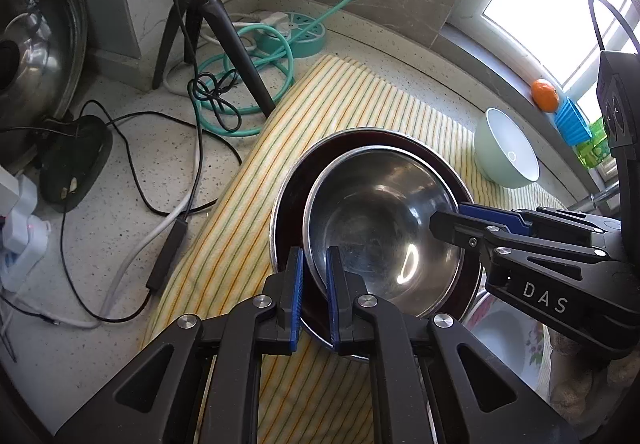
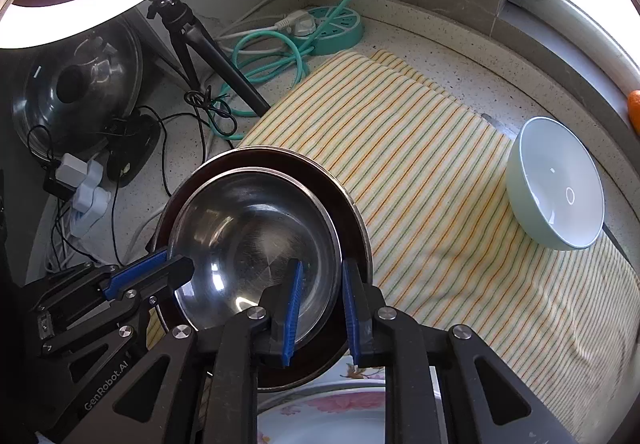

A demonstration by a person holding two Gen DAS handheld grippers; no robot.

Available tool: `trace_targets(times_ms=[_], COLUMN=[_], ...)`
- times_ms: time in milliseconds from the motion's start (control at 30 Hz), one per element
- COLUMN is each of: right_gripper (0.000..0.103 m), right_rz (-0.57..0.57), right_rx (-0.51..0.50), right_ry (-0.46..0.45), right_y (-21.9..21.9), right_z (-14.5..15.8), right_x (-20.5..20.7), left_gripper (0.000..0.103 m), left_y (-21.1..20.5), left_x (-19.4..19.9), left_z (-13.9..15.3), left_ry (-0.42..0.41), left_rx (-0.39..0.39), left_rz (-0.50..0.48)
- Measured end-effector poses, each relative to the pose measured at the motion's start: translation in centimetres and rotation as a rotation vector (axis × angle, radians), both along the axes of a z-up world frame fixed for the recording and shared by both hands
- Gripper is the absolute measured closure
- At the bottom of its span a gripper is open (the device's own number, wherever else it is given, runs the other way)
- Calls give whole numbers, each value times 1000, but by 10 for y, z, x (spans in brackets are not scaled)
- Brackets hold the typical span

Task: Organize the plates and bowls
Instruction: 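Lower the nested bowls into the large steel bowl with both grippers, then open both grippers to release the bowls inside the large steel bowl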

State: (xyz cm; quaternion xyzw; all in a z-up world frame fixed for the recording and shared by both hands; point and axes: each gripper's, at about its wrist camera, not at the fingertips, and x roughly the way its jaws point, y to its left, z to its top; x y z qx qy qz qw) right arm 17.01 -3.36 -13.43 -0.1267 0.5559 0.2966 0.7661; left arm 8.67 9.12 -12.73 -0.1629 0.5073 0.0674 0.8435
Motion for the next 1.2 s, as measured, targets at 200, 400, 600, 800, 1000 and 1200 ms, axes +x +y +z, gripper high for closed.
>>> trace_targets(times_ms=[200, 400, 600, 800, 1000, 1200], right_gripper=[82, 82, 82, 82, 82, 82], right_rz=[-7, -14, -25, -63, -96, -156], right_rx=[24, 51, 80, 132, 173, 192], right_ry=[-6, -25, -50, -61, -67, -83], right_y=[-3, -9, -19, -43, -77, -118], right_z=[6, 16, 30, 47, 61, 74], right_x=[0, -2, -5, -5, 0, 11], left_gripper=[94, 94, 93, 93, 93, 93], left_y=[1, -1, -4, -13, -28, -54], left_x=[-2, -6, -8, -10, -3, 7], left_z=[5, 14, 27, 42, 48, 58], left_ry=[-15, -39, -67, -102, -104, -126], left_rx=[7, 12, 7, -16, -99, -90], left_rz=[7, 8, 10, 2, -27, -56])
